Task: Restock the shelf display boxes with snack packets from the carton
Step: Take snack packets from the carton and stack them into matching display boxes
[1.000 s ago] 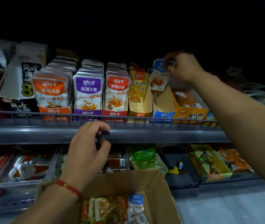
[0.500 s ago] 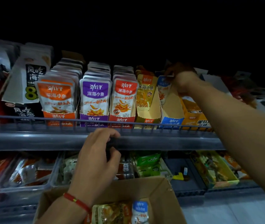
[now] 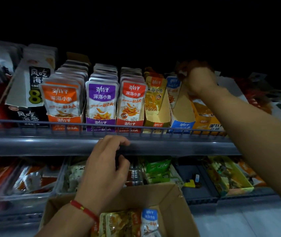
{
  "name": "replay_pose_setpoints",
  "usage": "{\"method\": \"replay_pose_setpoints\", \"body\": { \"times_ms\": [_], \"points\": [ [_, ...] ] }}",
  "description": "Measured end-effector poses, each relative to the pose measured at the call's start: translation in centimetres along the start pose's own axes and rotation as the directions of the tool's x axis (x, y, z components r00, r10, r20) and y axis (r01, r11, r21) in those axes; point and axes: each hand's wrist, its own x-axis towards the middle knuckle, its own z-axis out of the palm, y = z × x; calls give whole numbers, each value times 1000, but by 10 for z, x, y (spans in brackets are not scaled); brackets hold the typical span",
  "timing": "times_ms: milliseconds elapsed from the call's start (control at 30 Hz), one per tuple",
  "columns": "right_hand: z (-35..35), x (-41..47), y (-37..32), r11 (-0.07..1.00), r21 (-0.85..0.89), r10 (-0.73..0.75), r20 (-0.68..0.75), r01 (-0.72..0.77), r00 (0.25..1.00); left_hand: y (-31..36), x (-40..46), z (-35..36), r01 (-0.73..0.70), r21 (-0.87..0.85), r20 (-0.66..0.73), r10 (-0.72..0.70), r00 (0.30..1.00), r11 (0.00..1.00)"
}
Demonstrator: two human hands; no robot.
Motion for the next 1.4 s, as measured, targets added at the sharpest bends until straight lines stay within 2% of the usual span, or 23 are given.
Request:
{"method": "replay_pose_setpoints", "body": {
  "times_ms": [133, 233, 300, 367, 467, 567, 667, 767, 867, 933, 1100, 1167, 1233, 1267, 1333, 1400],
  "points": [
    [-23, -45, 2, 986, 32, -157, -167, 165, 973, 2, -13, 7, -14, 11, 80, 13, 997, 1000],
    [-39, -101, -6, 948, 182, -217, -224, 260, 950, 0, -27, 16, -69, 51, 198, 58, 978, 996],
    [-44, -142, -12, 909, 265, -268, -217, 321, 939, -4, -37, 27, -100, 85, 287, 71, 955, 991],
    [-41, -179, -15, 887, 338, -281, -148, 315, 948, -8, -48, 39, -86, 155, 399, 17, 917, 984],
    [-27, -224, -14, 880, 410, -262, 1, 239, 965, -25, -66, 61, -24, 195, 599, -100, 794, 980],
    [-11, -254, -8, 858, 497, -231, 152, 128, 961, -47, -91, 82, 30, 282, 750, -239, 616, 959],
    [-6, -266, 1, 840, 540, -250, 315, 44, 916, -60, -114, 102, -66, 385, 827, -313, 467, 920],
    [-3, -268, 6, 833, 552, -296, 380, 42, 877, -71, -128, 116, -136, 401, 875, -334, 351, 906],
    [-1, -265, 5, 827, 561, -303, 396, 34, 867, -78, -139, 130, -126, 312, 912, -259, 318, 942],
    [1, -263, 3, 825, 564, -309, 405, 31, 861, -76, -145, 140, -187, 281, 927, -216, 305, 941],
    [8, -262, 0, 828, 560, -335, 455, 28, 825, -64, -150, 156, -274, 314, 914, -211, 347, 909],
    [10, -262, -1, 832, 554, -339, 476, 22, 812, -59, -144, 152, -204, 323, 909, -243, 338, 924],
    [12, -263, -1, 825, 566, -364, 518, 9, 774, -54, -132, 139, -43, 333, 898, -303, 318, 942],
    [13, -264, -1, 818, 576, -391, 551, 3, 737, -49, -123, 129, 91, 327, 890, -339, 306, 941],
    [14, -267, -4, 806, 592, -470, 623, 17, 625, -37, -104, 104, 389, 281, 862, -409, 300, 878],
    [17, -273, -12, 799, 600, -530, 670, 42, 519, -26, -85, 81, 553, 224, 820, -462, 339, 802]
  ]
}}
